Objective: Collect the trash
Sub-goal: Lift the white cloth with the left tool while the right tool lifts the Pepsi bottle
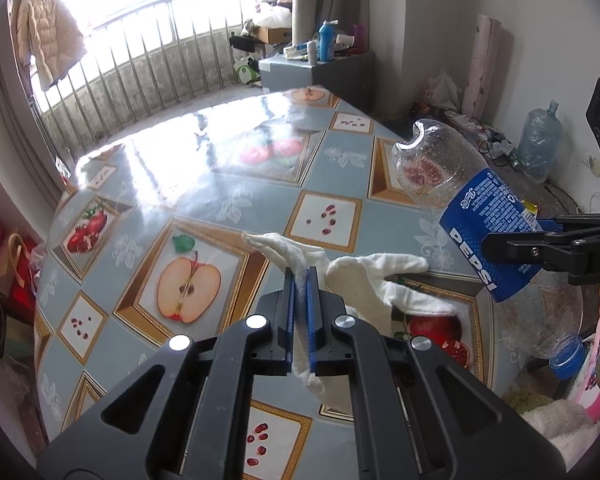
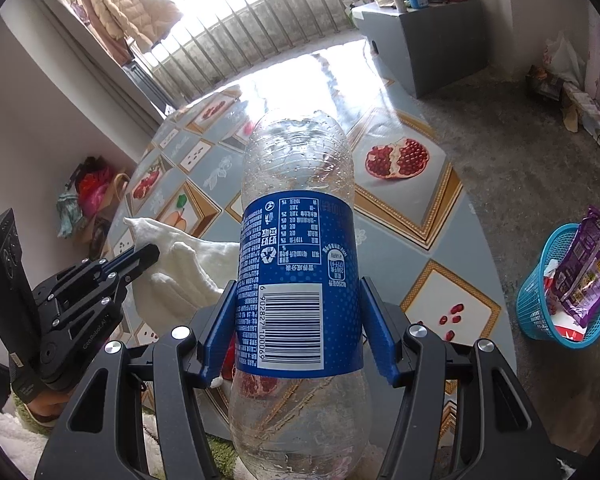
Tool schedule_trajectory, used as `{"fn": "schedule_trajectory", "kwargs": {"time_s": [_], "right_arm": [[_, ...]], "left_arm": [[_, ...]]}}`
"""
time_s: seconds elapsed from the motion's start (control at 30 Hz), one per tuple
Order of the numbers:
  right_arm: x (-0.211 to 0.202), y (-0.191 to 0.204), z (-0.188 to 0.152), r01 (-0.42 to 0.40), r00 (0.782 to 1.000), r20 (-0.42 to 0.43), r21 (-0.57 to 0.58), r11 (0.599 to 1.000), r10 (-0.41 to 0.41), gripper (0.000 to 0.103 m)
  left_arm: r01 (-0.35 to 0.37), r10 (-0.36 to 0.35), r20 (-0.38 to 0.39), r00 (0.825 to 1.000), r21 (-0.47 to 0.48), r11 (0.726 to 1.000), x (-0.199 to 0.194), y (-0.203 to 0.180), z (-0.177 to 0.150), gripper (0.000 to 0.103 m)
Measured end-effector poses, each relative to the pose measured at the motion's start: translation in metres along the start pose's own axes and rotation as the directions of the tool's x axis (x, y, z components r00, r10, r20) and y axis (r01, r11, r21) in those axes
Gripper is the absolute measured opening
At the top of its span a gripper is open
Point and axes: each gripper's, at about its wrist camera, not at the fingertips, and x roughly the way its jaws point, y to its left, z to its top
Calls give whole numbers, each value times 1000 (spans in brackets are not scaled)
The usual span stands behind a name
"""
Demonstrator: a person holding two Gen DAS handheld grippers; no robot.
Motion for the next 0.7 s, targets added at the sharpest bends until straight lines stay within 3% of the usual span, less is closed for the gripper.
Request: {"fn": "schedule_trajectory", "kwargs": {"time_s": [0.43, 0.7], "right_arm": [[-22, -3, -5, -13, 998, 58, 10, 1000, 13, 58], [-39, -9, -8, -26, 993, 113, 51, 998, 20, 57]], "left_arm": [[-28, 25, 69, 997, 33, 999, -24, -12, 8, 3], [-18, 7, 160, 987, 64, 998, -48, -16, 28, 3]]}}
